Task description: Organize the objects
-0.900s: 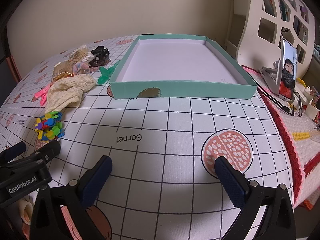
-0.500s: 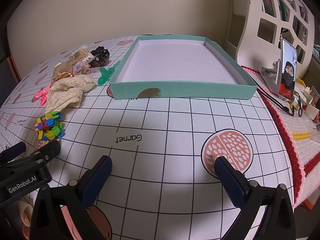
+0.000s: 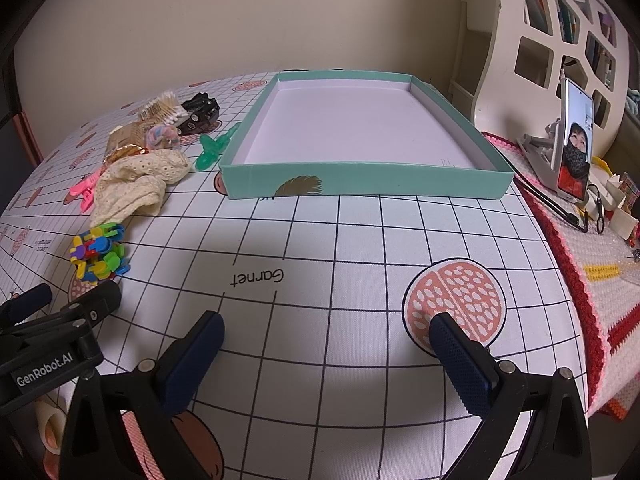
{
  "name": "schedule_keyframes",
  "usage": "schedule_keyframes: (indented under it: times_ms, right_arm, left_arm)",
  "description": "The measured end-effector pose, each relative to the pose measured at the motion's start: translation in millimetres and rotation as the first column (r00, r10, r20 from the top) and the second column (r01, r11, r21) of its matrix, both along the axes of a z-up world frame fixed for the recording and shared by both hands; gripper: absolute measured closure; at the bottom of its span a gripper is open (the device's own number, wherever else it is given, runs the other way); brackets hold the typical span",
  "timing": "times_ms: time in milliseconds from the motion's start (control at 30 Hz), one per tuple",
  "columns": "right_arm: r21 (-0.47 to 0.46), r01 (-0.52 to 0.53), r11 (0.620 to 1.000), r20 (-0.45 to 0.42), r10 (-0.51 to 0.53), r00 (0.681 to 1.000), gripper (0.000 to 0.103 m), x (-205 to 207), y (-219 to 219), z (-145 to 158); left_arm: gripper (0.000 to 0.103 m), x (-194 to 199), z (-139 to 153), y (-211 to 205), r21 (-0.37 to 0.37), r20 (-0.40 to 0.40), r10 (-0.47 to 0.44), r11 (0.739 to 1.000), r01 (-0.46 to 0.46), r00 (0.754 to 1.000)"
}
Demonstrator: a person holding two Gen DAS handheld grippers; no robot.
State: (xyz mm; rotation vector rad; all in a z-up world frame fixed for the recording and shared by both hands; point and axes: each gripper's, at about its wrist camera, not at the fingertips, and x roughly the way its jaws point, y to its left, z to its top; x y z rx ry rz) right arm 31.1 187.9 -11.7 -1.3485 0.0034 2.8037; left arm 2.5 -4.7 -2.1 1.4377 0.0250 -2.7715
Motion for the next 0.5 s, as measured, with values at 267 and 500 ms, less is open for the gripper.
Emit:
schedule_keyframes:
  times_ms: [267, 500]
  right_arm:
    - [0.000, 0.000, 1.000, -0.001, 0.000, 1.000, 0.000, 0.1, -0.1, -0.1]
    - [-0.003, -0.001, 1.000, 0.007, 0.001, 1.000, 0.000, -3.4, 1.0, 2.1]
  left_arm:
    - [0.000, -0.3, 0.6, -0.1, 0.001, 0.004, -0.002, 1.000, 0.002, 1.000]
    - [0.000, 2.3, 2.8, 0.9, 0.029, 0.014, -0.020, 0.999, 0.019, 1.000]
